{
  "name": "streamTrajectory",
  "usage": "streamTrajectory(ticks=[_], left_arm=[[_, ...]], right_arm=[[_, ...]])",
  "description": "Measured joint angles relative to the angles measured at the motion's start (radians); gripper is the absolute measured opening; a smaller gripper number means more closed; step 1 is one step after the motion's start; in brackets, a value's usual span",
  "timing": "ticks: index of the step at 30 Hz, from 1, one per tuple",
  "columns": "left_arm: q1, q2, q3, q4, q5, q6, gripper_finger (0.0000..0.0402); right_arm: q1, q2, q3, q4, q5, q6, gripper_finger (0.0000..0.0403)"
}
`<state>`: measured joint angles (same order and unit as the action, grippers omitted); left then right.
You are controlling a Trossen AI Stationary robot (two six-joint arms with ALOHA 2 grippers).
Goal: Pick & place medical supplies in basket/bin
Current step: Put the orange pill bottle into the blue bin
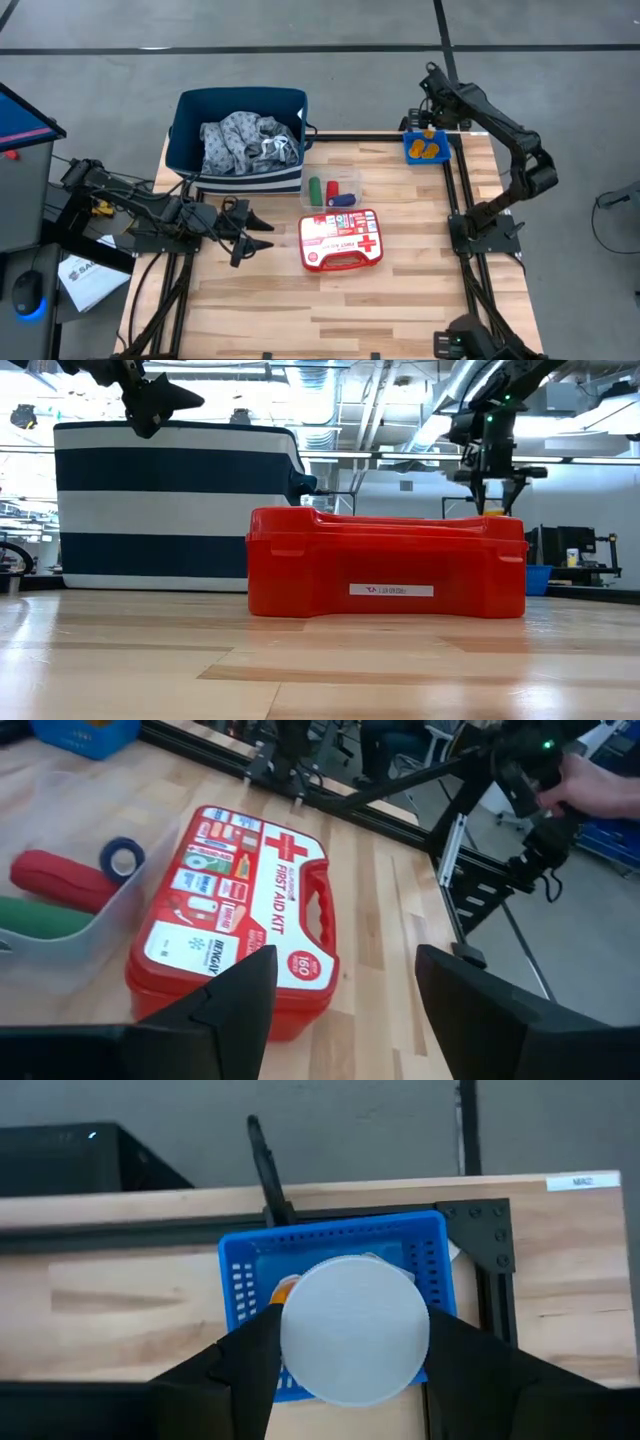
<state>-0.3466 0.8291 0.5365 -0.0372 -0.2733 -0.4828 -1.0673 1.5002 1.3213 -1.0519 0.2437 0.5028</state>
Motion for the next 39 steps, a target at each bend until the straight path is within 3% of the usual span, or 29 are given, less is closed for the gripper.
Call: streamTrajectory(ticks=[16, 31, 39], left_arm=[[0.046, 0.0, 0.0, 0.073, -0.016, -0.001, 0.0232], [0.049, 0.0, 0.0, 0.108, -0.014, -0.013, 0.0232], [0.045, 0.0, 0.0, 0.11, -0.007, -0.031, 0.0232]], right_arm=[[0.034, 0.089, -0.002, 0.002, 0.178, 0.231, 0.0213], [0.083, 0.246, -0.002, 0.02, 0.204, 0.284, 0.0213], [0.106, 0.302, -0.002, 0.016, 0.201, 0.225, 0.0213]])
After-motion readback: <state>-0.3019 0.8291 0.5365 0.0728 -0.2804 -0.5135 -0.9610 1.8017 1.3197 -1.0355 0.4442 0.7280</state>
